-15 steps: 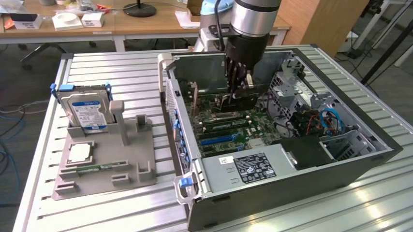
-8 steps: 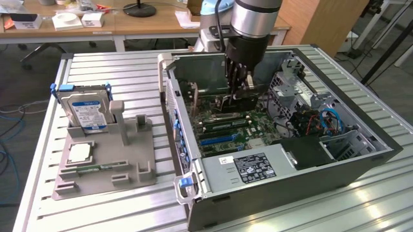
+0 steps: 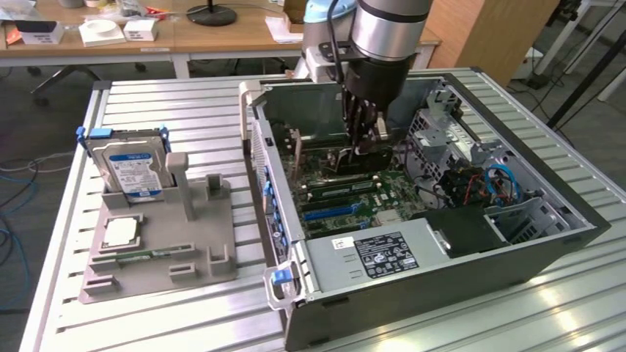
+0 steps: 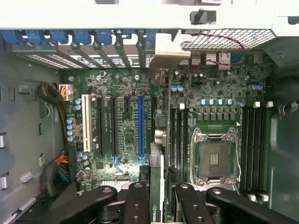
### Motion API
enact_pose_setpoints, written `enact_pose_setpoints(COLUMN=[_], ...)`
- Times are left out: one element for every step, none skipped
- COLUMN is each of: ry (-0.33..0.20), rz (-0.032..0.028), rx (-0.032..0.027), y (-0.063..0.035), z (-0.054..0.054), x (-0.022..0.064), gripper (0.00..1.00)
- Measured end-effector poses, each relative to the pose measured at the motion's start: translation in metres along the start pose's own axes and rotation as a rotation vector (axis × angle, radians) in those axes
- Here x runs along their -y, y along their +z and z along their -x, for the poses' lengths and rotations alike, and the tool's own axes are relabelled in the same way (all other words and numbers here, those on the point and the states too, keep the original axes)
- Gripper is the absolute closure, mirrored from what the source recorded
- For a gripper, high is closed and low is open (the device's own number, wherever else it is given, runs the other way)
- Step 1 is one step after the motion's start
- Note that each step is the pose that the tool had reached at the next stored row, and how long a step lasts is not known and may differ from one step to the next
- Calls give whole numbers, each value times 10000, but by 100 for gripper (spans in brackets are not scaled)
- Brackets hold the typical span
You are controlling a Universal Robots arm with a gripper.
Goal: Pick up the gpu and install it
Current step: 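Insert the gpu into the slot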
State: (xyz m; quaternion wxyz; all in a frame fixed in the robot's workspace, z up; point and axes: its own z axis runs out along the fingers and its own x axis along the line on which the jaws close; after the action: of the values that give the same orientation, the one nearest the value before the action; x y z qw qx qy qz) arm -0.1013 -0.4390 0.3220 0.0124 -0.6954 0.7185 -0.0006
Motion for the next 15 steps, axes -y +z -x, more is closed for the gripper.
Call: enact_pose_setpoints(ry=[-3, -6, -17, -21, -27, -36, -49, -72, -109, -156, -212, -273, -330, -381, -417], rz=[0, 0, 0, 0, 0, 0, 1, 1, 1, 3, 7, 15, 24, 30, 34], rx=[1, 0, 1, 0, 0, 0, 1, 1, 2, 3, 4, 4, 4, 5, 5], y=[0, 0, -1, -1, -2, -2, -2, -2, -2, -2, -2, -2, -2, -2, -2], z=[-12, -23, -66, -76, -86, -96, -104, -108, -108, -108, -108, -109, -109, -109, -109], x=[0, -1, -3, -4, -4, -4, -4, -4, -4, -5, -4, -4, -4, -4, -4], gripper=[74, 74, 74, 74, 74, 74, 74, 74, 74, 74, 74, 74, 74, 74, 74])
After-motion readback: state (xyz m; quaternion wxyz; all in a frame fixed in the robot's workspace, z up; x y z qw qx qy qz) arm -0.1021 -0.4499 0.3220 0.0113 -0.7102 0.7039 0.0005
